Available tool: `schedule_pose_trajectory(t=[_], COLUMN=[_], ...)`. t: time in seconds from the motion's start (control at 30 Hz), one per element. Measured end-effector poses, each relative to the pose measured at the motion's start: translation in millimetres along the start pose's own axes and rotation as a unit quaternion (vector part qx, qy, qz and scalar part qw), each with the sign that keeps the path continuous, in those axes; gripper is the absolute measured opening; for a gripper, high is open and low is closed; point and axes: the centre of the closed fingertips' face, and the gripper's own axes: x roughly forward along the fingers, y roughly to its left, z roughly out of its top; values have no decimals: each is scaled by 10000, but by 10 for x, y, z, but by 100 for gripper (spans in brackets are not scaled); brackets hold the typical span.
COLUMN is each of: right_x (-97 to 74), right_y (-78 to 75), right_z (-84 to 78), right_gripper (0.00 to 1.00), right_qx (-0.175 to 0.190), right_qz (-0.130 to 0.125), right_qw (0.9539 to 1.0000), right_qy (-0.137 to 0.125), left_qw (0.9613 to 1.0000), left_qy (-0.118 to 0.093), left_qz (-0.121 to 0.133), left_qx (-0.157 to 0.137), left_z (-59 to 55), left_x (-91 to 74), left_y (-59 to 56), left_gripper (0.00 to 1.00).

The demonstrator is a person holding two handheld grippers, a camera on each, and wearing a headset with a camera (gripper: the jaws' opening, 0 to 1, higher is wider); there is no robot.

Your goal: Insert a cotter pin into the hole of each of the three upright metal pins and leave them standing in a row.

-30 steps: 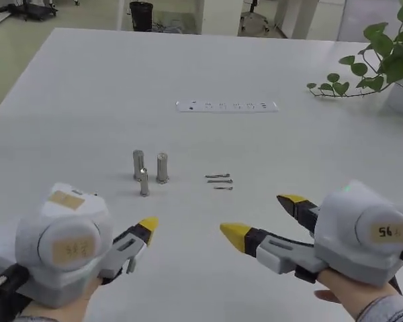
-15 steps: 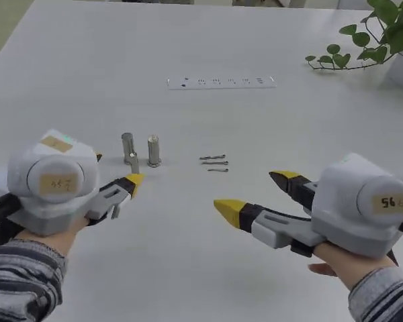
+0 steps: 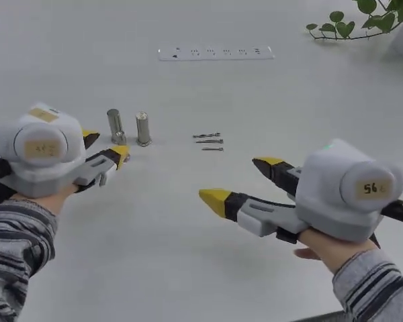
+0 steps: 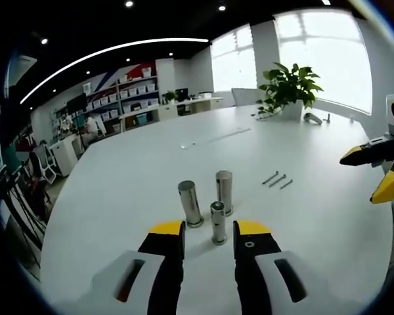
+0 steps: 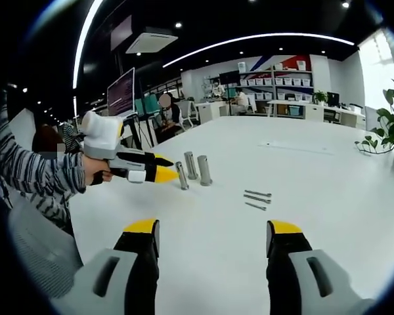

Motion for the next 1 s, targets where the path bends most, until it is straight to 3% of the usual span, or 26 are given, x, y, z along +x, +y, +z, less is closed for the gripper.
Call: schedule_pose_trajectory(t=[0.3,0.67,0.77,0.87,1.0], right_x=[41,68,79,88,98], right_y=[8,-74,-54,-56,-9], right_z=[-130,-139,-140,-181,-170], right_gripper=[61,60,60,60,59], right_qx=[101,50,26,-500,-633], right_qz=[77,-70,-50,-123,-102], right_qw=[9998,9999,9999,9983,9976], right_qy=[127,125,124,277,245], left_qw=[9997,9986,9986,9992,9995], left_qy=[94,151,140,131,160], left_qz=[-205,-291,-272,-239,-226], left_qx=[71,-419,-423,-290,-179], left_z=[-46,-100,-101,-103,-90], left_x=[184,308,310,311,310], left_y=[-96,-91,-89,-104,-155], left_gripper=[21,6,6,5,5])
